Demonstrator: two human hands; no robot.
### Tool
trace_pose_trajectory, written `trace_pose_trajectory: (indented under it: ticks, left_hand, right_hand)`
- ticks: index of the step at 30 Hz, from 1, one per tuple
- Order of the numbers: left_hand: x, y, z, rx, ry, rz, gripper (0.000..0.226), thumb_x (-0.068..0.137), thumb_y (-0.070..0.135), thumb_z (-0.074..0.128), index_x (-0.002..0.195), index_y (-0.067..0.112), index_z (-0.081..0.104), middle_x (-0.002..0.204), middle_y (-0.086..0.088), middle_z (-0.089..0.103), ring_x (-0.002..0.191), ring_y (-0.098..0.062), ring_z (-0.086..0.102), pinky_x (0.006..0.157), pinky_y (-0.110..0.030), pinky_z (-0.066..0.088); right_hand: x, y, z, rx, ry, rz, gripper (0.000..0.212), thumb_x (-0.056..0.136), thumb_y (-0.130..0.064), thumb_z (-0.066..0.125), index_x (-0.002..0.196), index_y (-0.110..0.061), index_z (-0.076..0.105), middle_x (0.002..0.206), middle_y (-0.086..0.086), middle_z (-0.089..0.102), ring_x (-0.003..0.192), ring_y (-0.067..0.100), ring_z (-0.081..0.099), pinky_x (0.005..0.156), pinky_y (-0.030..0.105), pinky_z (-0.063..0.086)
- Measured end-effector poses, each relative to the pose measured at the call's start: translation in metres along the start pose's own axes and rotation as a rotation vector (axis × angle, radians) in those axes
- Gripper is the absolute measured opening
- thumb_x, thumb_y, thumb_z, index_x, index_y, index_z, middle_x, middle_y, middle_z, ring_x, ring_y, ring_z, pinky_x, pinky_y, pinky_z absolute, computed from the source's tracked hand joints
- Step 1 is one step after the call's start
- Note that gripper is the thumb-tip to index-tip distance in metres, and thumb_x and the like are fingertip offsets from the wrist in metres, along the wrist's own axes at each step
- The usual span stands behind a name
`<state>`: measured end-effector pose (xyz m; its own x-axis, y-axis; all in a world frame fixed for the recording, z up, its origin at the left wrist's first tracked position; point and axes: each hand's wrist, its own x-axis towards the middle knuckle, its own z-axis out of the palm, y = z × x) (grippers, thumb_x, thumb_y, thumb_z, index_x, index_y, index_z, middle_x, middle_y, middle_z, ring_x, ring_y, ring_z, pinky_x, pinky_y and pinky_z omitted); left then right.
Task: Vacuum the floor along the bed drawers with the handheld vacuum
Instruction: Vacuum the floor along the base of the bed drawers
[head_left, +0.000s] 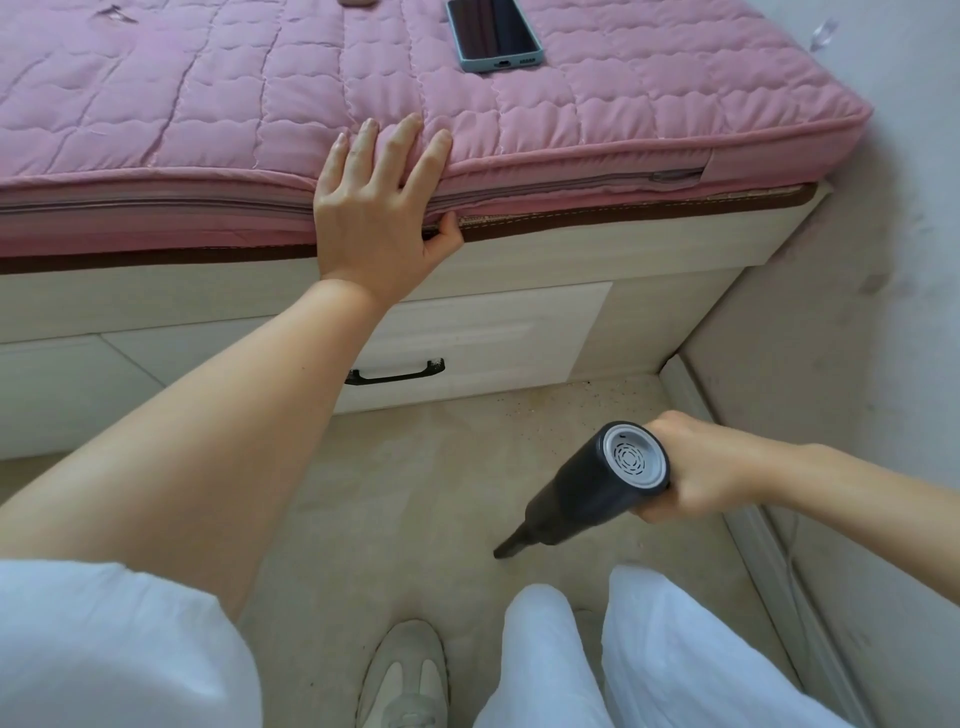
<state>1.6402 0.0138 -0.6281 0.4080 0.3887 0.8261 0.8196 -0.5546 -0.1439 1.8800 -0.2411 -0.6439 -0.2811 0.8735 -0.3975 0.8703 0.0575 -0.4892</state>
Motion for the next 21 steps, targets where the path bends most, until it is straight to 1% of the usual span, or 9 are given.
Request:
trace_pose_trajectory:
  ticks: [3, 6, 9, 13, 16, 19, 21]
  left_hand:
    - [0.000, 0.001, -0.002, -0.005, 0.000, -0.007, 0.054, 0.091, 0.044, 0.053, 0.139, 0.020, 0.058, 0.141, -0.010, 0.059, 0.126, -0.042, 0.056, 0.109, -0.055, 0.043]
    - [0.001, 0.006, -0.002, 0.013, 0.014, -0.028, 0.052, 0.092, 0.044, 0.052, 0.137, 0.019, 0.060, 0.139, -0.010, 0.060, 0.126, -0.043, 0.057, 0.108, -0.056, 0.043]
    - [0.004, 0.012, -0.002, 0.044, 0.020, -0.040, 0.051, 0.092, 0.045, 0.051, 0.134, 0.018, 0.061, 0.137, -0.011, 0.062, 0.125, -0.045, 0.057, 0.107, -0.060, 0.042]
    - [0.009, 0.028, -0.001, 0.068, 0.026, -0.058, 0.052, 0.088, 0.048, 0.053, 0.130, 0.017, 0.064, 0.134, -0.011, 0.063, 0.124, -0.046, 0.057, 0.105, -0.066, 0.041]
    - [0.015, 0.043, 0.002, 0.073, 0.020, -0.052, 0.054, 0.087, 0.049, 0.053, 0.131, 0.019, 0.065, 0.135, -0.011, 0.064, 0.124, -0.047, 0.057, 0.103, -0.067, 0.041]
    - [0.019, 0.051, 0.004, 0.063, 0.015, -0.042, 0.055, 0.088, 0.049, 0.053, 0.133, 0.020, 0.064, 0.136, -0.012, 0.063, 0.124, -0.048, 0.056, 0.103, -0.068, 0.041]
    - [0.023, 0.056, 0.005, 0.050, 0.011, -0.018, 0.055, 0.088, 0.049, 0.053, 0.133, 0.019, 0.064, 0.136, -0.013, 0.063, 0.124, -0.049, 0.056, 0.103, -0.067, 0.041]
  right_hand:
    - [-0.003, 0.000, 0.001, -0.023, -0.003, 0.003, 0.029, 0.064, -0.020, 0.065, 0.060, -0.036, 0.042, 0.053, -0.007, 0.043, 0.049, 0.009, 0.040, 0.045, 0.018, 0.027]
    - [-0.004, 0.001, 0.004, -0.033, 0.061, -0.007, 0.031, 0.068, -0.024, 0.067, 0.060, -0.038, 0.040, 0.052, -0.010, 0.044, 0.051, 0.008, 0.044, 0.047, 0.016, 0.029]
    - [-0.004, 0.003, 0.007, -0.019, 0.105, -0.006, 0.036, 0.071, -0.027, 0.070, 0.059, -0.041, 0.039, 0.053, -0.016, 0.047, 0.053, 0.003, 0.048, 0.049, 0.014, 0.032]
    - [-0.005, 0.006, 0.000, -0.054, 0.103, 0.007, 0.037, 0.071, -0.025, 0.071, 0.060, -0.036, 0.037, 0.052, -0.015, 0.046, 0.052, 0.001, 0.048, 0.047, 0.015, 0.032]
    - [-0.009, 0.010, -0.007, -0.106, 0.110, 0.027, 0.035, 0.071, -0.027, 0.070, 0.062, -0.038, 0.038, 0.053, -0.017, 0.048, 0.054, -0.002, 0.050, 0.047, 0.014, 0.034]
    - [-0.013, 0.017, -0.012, -0.142, 0.128, 0.062, 0.026, 0.070, -0.034, 0.068, 0.067, -0.037, 0.042, 0.059, -0.014, 0.055, 0.058, 0.004, 0.054, 0.047, 0.019, 0.037]
    - [-0.017, 0.025, -0.017, -0.108, 0.120, 0.091, 0.024, 0.067, -0.032, 0.069, 0.068, -0.033, 0.046, 0.060, -0.011, 0.057, 0.057, 0.006, 0.054, 0.050, 0.026, 0.042]
